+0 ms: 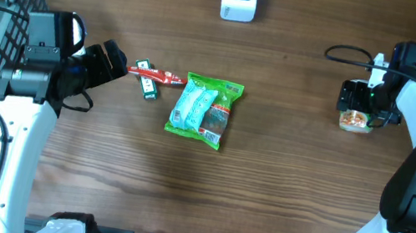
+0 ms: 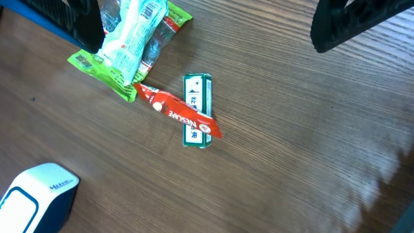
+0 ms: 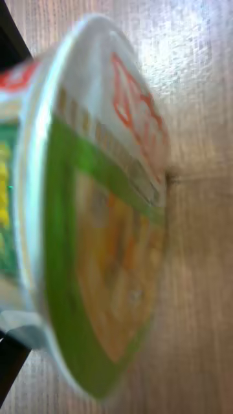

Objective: Scan the item barcode
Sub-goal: 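Lower the noodle cup onto the table at right and release it, then move the right gripper to the teal tissue pack atop the green bag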

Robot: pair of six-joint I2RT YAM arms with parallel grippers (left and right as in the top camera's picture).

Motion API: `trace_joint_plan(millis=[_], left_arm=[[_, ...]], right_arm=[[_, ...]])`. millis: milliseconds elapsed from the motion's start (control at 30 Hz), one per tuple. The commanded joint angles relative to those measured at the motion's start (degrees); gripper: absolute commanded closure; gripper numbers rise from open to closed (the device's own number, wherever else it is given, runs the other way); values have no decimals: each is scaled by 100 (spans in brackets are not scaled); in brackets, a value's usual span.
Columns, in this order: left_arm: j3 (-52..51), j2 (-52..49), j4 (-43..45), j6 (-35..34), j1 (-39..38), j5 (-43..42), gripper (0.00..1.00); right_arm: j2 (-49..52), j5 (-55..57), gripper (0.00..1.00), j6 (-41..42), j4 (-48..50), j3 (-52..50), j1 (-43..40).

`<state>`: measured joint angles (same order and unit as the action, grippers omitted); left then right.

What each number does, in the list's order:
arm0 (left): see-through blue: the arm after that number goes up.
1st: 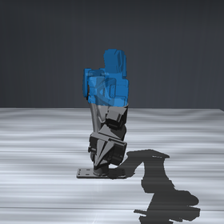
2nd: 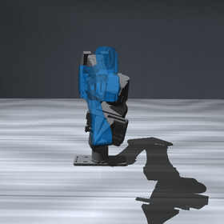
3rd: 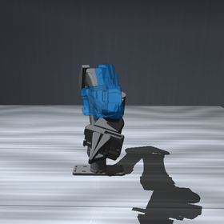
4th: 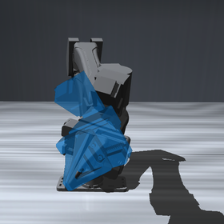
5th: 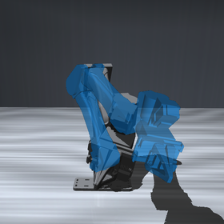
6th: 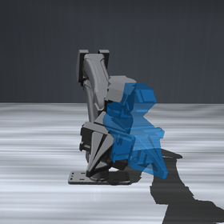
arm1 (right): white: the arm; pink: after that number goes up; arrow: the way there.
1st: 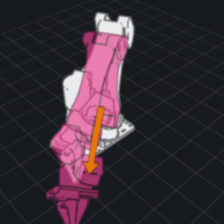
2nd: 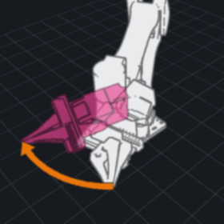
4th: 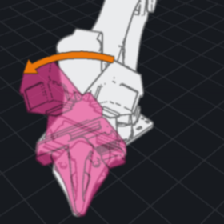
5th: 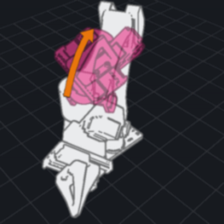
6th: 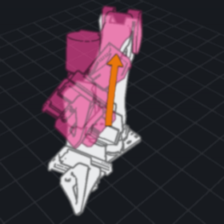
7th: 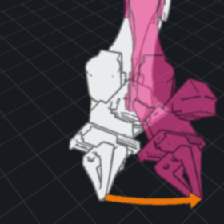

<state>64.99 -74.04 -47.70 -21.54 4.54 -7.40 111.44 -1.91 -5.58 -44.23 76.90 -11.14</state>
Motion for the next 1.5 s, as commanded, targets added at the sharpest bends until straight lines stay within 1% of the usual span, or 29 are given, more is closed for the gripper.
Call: trace_joint_plan(millis=[0,100,167,200,233,267,300,367,500,567,667,767,867,1000,1100,1300,1467], left_arm=[[-7,-22,11,50,-20,-48,0],[-7,-22,11,50,-20,-48,0],[-7,-22,11,50,-20,-48,0],[-7,-22,11,50,-20,-48,0],[-7,-22,11,52,-20,-48,0],[-7,-22,11,50,-20,-48,0],[-7,-22,11,50,-20,-48,0],[-7,-22,11,50,-20,-48,0],[-7,-22,11,50,-20,-48,0],[-7,-22,11,50,-20,-48,0],[-7,-22,11,52,-20,-48,0],[-7,-22,11,50,-20,-48,0],[-7,-22,11,50,-20,-48,0],[-7,-22,11,50,-20,-48,0],[-7,-22,11,50,-20,-48,0],[-7,-22,11,50,-20,-48,0],[-7,-22,11,50,-20,-48,0]], right_arm=[[-122,39,0,175,-306,376,20],[-273,20,0,323,-809,1029,26],[-389,-358,0,457,-1207,1510,42],[-457,-916,0,560,-1451,1784,63],[-492,-1222,0,678,-1554,1884,72],[-603,-2197,1,1274,-1733,1985,131],[-623,-2957,0,1475,-1912,1980,227],[-614,-3165,0,1580,-1963,1908,442],[-601,-2970,0,2120,-1777,1657,1084],[-590,-2944,0,2479,-1449,1467,1552],[-590,-2942,0,3318,-966,1123,2157],[-590,-2868,0,3641,-415,758,2747],[-590,-2124,1,4183,131,352,3394],[-586,-874,7,4824,693,9,4155],[-535,-304,11,5130,1025,-87,4621],[-269,133,14,5541,1563,-87,5246],[83,219,14,5770,1790,-87,5329]])
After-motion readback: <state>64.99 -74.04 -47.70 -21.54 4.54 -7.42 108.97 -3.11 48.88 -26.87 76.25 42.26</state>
